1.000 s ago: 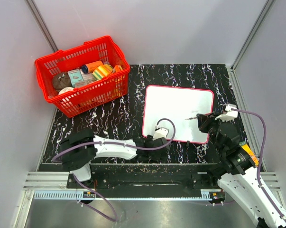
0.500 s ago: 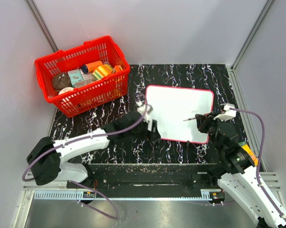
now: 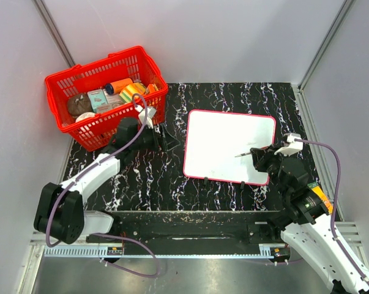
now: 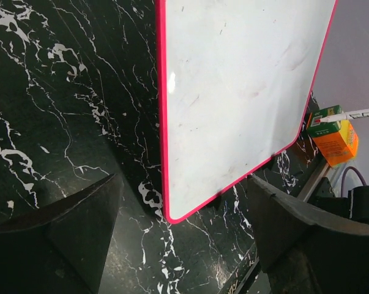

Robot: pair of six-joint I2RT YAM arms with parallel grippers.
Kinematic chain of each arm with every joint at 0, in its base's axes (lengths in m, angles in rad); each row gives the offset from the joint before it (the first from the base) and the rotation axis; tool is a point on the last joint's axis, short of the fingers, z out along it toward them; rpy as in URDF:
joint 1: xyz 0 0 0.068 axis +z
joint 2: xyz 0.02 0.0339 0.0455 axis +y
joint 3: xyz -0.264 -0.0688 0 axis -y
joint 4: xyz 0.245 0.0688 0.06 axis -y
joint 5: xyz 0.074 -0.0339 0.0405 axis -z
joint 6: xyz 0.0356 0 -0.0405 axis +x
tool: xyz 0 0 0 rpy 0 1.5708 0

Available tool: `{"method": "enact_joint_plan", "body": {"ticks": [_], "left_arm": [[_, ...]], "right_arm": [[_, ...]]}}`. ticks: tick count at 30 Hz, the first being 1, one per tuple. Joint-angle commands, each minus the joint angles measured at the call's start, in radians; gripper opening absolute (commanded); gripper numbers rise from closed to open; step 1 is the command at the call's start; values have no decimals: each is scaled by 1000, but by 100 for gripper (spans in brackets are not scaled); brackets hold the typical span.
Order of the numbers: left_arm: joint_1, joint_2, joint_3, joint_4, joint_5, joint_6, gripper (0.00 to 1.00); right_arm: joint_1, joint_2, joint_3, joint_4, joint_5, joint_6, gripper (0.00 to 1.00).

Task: Write a sentence on the whiteboard
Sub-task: Hold the whiteboard on the whiteboard stand.

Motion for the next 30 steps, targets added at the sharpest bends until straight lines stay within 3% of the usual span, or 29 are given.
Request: {"method": "enact_joint_plan", "body": {"ticks": [1,11,16,21,27,30], "left_arm": [[54,2,-70,220,143,-48,86],[99,23,-119,259,136,-28,87],[111,-34,-137,251,103,-24,88],[132,-124,-194,262,44,-60,99],[158,-189,-258,279,8,-106,99],[181,-215,-316,378,30,-136,99]], "right_arm": [[1,-1,9,20,-23,-19,0],[3,17,10,35,-60,-32,0],[3,58,3,76,-97,-29,0],[3,112,1,121,-129,-26,0],[3,137,1,142,-155,-20,0],[3,138,-5,150,-163,-17,0]]}}
